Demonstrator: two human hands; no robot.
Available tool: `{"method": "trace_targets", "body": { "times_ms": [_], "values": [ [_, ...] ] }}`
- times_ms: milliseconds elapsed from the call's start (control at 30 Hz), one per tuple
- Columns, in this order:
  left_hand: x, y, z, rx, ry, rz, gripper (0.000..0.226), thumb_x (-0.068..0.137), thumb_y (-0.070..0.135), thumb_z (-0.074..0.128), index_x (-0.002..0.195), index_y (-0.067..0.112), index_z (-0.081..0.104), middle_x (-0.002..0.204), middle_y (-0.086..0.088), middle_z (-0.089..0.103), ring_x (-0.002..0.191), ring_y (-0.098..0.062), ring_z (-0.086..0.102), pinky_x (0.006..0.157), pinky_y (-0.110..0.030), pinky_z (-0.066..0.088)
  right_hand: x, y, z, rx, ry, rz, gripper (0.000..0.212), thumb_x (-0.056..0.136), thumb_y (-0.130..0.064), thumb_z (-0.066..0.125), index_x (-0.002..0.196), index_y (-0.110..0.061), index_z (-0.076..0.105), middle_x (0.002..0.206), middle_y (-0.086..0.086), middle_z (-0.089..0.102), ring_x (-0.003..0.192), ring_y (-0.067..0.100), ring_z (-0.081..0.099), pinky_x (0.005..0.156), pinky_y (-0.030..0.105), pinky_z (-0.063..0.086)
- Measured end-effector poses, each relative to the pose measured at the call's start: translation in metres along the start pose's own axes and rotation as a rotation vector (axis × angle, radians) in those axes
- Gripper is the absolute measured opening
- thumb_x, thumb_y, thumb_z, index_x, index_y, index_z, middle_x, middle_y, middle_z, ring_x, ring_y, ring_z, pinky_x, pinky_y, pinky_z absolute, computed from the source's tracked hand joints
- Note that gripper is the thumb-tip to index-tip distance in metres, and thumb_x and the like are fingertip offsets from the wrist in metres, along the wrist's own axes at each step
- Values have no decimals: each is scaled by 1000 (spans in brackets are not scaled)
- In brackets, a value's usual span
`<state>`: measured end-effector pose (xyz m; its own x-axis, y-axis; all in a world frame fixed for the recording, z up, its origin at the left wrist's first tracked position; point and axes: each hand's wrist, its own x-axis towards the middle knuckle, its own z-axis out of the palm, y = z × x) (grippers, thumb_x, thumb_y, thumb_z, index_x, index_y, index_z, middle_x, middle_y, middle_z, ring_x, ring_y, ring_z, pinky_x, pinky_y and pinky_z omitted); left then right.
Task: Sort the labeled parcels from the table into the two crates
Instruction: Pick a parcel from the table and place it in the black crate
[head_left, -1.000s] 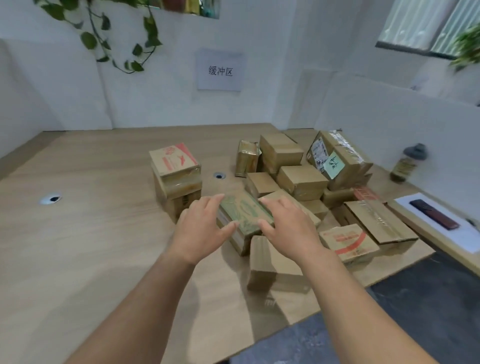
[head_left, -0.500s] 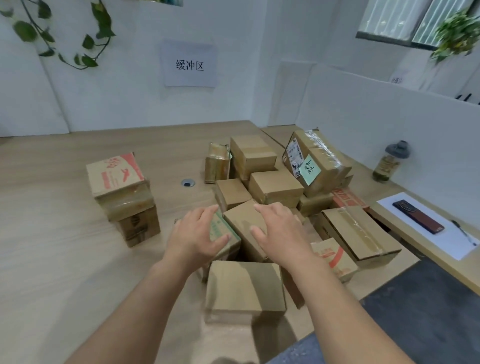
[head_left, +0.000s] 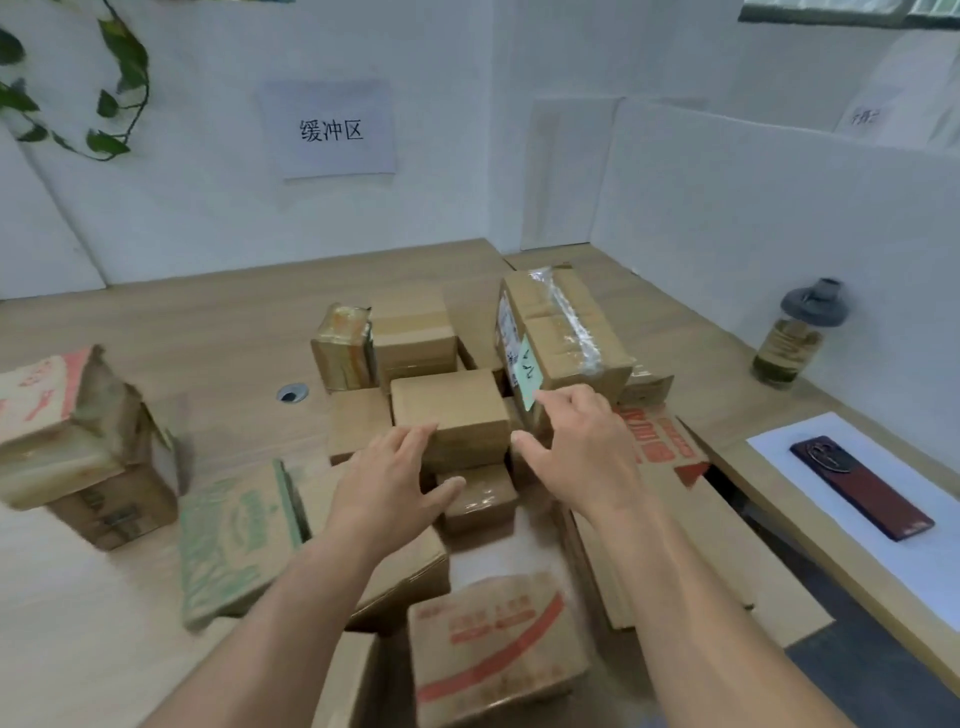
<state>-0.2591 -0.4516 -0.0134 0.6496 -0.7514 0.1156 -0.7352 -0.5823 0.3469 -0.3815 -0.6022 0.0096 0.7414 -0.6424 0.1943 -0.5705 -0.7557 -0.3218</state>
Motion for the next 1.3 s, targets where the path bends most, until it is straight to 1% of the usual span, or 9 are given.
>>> {"method": "trace_targets", "body": {
  "times_ms": [133, 233, 367, 500, 700, 933, 1033, 1200, 1300],
  "values": [
    [16, 17, 8, 14, -4, -22, 73, 88, 58, 52, 149, 30, 23, 145, 7, 41, 130, -13, 39, 106, -32, 36, 33, 28, -12, -24, 47, 35, 67, 85, -58, 56, 140, -22, 43, 139, 8, 39, 127, 25, 37, 106, 38, 35],
    [24, 19, 11, 22, 6, -44, 74, 88, 59, 52, 149, 31, 22, 145, 7, 40, 131, -12, 38, 107, -32, 35, 58, 34, -14, -69, -7, 97, 84, 81, -66, 57, 148, -23, 29, 156, 16, 19, 142, 35, 21, 117, 46, 23],
    [32, 15, 14, 7, 18, -62, 73, 88, 59, 52, 149, 31, 22, 144, 8, 41, 132, -12, 37, 108, -32, 36, 85, 42, -3, -84, -83, 168, 101, 77, -73, 57, 153, -26, 10, 160, 23, -3, 146, 45, 6, 119, 53, 14],
    [39, 19, 16, -5, 33, -96, 73, 88, 58, 52, 149, 31, 23, 145, 8, 40, 132, -12, 37, 107, -31, 36, 98, 49, 11, -111, -127, 216, 103, 76, -77, 54, 153, -28, 6, 157, 27, 3, 144, 46, 11, 118, 54, 17],
    [46, 20, 16, 9, 39, -97, 72, 89, 57, 51, 149, 28, 24, 143, 8, 42, 130, -12, 38, 107, -30, 35, 109, 63, 15, -38, -109, 293, 92, 77, -64, 61, 149, -32, 14, 153, 25, 14, 140, 44, 19, 115, 53, 24],
    [52, 32, 13, 14, 54, -62, 72, 89, 58, 50, 149, 28, 24, 143, 7, 43, 131, -12, 39, 107, -31, 36, 104, 90, 0, 300, 59, 325, 81, 75, -47, 69, 145, -33, 31, 139, 15, 37, 125, 34, 35, 103, 44, 34],
    [54, 37, 10, 4, 47, -63, 75, 88, 59, 51, 150, 30, 21, 147, 7, 40, 134, -12, 36, 108, -31, 35, 96, 107, 0, 567, 122, 368, 88, 66, -49, 66, 146, -39, 29, 136, 11, 40, 123, 30, 37, 104, 48, 38],
    [56, 44, 7, -178, 19, -112, 85, 81, 71, 49, 150, 35, 15, 151, 7, 34, 137, -12, 33, 109, -38, 37, 79, 115, -2, 1343, -33, 302, 83, 68, -32, 76, 141, -37, 38, 123, 2, 61, 112, 23, 58, 89, 41, 52],
    [53, 49, 2, -417, -15, -141, 94, 72, 79, 46, 150, 39, 11, 153, 5, 32, 137, -12, 34, 109, -38, 36, 73, 109, 5, 1482, -151, 169, 81, 62, -39, 74, 138, -34, 46, 127, 4, 64, 120, 29, 57, 94, 45, 49]
  ]
}}
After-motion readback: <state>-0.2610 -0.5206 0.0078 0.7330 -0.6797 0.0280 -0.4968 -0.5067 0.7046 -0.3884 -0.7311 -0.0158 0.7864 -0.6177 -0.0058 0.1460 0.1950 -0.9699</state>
